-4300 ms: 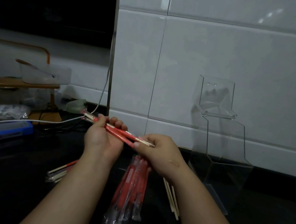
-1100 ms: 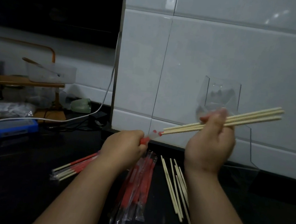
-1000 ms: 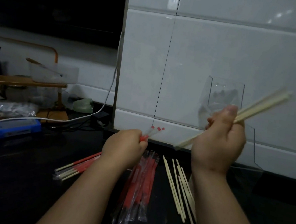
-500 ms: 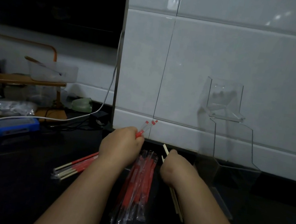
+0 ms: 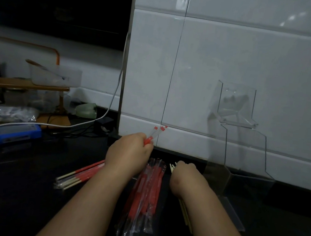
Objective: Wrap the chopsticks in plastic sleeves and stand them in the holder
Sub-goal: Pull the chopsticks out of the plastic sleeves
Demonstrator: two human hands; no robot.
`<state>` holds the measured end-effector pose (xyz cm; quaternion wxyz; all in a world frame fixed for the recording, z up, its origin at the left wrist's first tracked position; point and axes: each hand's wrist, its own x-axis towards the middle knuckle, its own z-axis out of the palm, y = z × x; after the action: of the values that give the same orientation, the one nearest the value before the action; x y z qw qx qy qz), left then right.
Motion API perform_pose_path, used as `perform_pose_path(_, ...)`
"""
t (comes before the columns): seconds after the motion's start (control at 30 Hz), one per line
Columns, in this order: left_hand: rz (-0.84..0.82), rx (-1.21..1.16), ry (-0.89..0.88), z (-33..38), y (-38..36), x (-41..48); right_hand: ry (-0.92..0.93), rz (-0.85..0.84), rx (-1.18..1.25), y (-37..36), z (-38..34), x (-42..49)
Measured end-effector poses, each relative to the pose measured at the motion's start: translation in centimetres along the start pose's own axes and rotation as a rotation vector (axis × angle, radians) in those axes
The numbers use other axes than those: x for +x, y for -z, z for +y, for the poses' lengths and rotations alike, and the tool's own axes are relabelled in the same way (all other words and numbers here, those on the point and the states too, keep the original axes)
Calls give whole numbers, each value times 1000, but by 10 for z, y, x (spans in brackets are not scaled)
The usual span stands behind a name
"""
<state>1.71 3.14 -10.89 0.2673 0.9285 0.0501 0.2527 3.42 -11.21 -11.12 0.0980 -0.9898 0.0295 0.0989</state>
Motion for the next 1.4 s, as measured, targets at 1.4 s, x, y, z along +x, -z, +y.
perform_pose_path(1.4, 95, -1464, 631, -6, 5, 19, 311, 71, 881, -2, -7, -8)
